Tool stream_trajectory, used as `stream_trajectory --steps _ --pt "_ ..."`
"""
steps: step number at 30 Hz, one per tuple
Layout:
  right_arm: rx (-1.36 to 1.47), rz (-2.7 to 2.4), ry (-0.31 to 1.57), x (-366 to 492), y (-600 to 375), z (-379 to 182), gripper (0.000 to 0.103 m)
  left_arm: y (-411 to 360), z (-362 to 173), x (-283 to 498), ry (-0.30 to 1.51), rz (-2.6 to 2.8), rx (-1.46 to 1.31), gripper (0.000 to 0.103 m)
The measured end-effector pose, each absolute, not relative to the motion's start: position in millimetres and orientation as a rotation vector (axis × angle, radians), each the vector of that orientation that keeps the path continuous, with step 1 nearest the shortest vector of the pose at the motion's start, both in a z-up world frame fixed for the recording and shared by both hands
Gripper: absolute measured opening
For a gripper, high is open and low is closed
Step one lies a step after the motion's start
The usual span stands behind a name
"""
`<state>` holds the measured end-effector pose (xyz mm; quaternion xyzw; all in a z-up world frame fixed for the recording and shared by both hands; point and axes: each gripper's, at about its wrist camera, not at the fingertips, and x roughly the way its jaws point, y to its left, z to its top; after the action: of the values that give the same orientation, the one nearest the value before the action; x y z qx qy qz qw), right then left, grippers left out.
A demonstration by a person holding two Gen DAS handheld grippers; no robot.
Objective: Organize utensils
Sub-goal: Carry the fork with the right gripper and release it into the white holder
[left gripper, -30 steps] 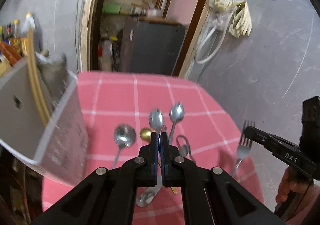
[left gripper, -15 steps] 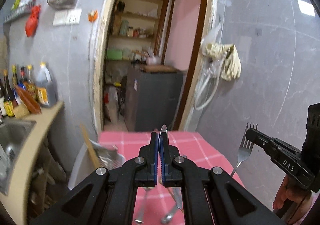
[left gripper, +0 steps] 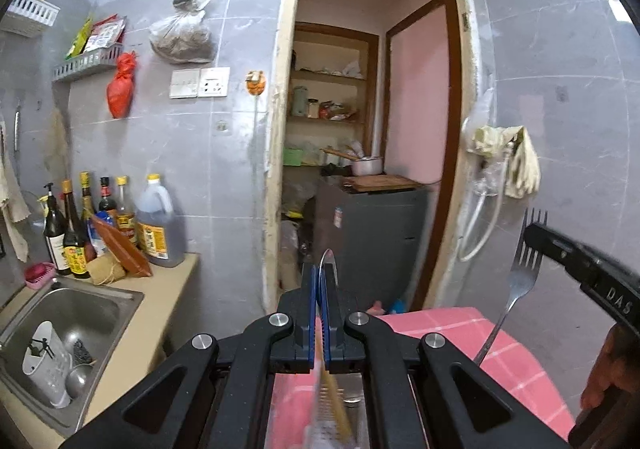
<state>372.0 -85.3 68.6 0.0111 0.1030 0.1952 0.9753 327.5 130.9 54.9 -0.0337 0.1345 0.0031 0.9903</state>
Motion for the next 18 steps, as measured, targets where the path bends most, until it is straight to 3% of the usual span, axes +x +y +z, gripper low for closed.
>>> stream_trajectory --steps 18 --pt "-0.049 0.471 0.41 409 -31 -4 0.003 145 -6 341 0.365 -0.015 -0.07 0.003"
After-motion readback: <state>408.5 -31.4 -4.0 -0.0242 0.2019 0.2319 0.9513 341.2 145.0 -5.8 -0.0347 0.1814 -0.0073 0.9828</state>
